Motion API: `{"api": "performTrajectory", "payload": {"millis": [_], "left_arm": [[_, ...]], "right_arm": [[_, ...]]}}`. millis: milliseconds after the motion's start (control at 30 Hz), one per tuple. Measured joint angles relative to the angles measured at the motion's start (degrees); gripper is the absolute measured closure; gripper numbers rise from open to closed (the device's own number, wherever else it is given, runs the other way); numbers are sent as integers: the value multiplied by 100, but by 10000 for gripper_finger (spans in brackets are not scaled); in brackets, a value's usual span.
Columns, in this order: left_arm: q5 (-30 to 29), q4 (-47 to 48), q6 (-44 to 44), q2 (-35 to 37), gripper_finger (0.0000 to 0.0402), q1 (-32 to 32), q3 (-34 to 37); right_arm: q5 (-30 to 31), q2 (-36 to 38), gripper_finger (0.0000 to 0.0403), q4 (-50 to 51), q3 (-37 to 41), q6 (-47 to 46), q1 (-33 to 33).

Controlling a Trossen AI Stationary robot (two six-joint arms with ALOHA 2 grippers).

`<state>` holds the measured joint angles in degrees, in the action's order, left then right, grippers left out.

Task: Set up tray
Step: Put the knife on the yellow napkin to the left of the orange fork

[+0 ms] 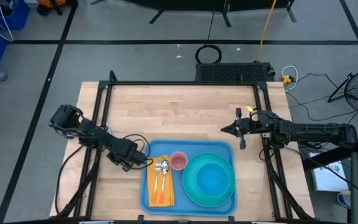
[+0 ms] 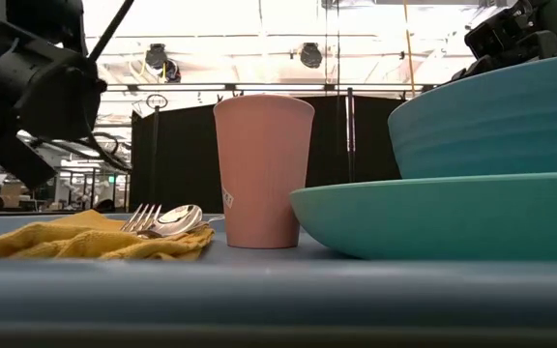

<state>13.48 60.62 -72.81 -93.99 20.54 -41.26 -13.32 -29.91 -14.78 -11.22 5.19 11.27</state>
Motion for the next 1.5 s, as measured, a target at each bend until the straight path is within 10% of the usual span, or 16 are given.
{"api": "performTrajectory", "payload": {"millis": [233, 700, 1133, 1500], "left_arm": [[166, 400, -28, -3, 389, 138, -908], [-1979, 1050, 202, 0, 380, 390, -1993], [-2335, 2651, -3347, 82, 360, 528, -1985], [-2400, 1177, -4994, 1450, 360, 1086, -638]], "right_arm": [[0, 0, 403, 1, 0, 0, 2], [-22, 0, 403, 6, 0, -4, 0], [-26, -1, 403, 52, 0, 0, 1], [-28, -2, 403, 71, 0, 8, 0]]}}
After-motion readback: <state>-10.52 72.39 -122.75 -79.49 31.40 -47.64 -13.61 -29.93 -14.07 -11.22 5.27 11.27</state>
